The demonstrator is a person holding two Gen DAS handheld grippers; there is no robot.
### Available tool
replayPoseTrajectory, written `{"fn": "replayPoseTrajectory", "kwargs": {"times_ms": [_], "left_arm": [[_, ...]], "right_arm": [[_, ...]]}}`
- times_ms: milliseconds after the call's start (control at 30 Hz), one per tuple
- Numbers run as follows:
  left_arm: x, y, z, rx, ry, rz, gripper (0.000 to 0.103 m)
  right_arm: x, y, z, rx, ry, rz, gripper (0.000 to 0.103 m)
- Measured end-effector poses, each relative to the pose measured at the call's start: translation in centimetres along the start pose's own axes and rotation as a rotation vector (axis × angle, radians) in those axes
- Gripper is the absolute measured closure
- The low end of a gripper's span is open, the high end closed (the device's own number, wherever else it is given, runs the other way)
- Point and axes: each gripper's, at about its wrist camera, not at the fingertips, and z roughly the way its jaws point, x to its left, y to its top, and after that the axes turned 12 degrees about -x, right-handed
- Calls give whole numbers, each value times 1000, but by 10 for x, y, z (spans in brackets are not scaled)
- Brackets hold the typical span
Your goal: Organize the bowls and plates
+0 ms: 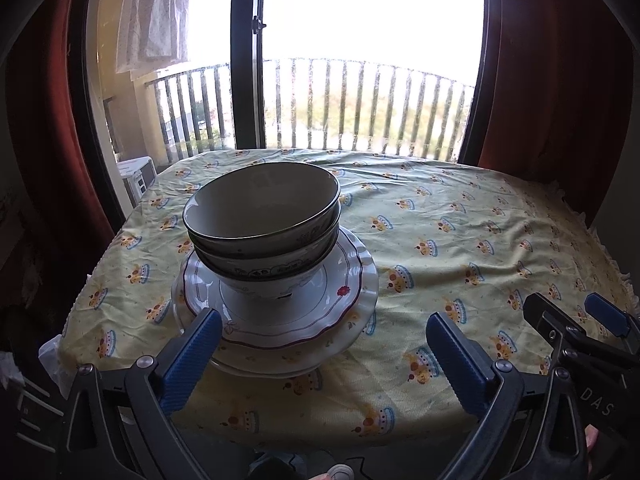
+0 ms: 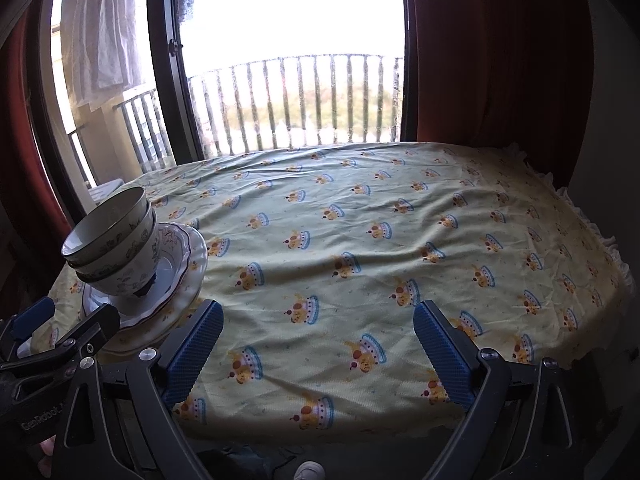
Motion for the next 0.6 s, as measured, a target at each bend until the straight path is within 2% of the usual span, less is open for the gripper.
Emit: {"fn": "replayPoseTrajectory", "kwargs": {"times_ms": [167,600], "left_arm": [[-3,1,3,5,19,14,0],[-5,3,10,13,6,8,0]], "right_arm": [[-2,2,3,-1,-1,5,5],[-7,3,9,10,-6,14,3]]}}
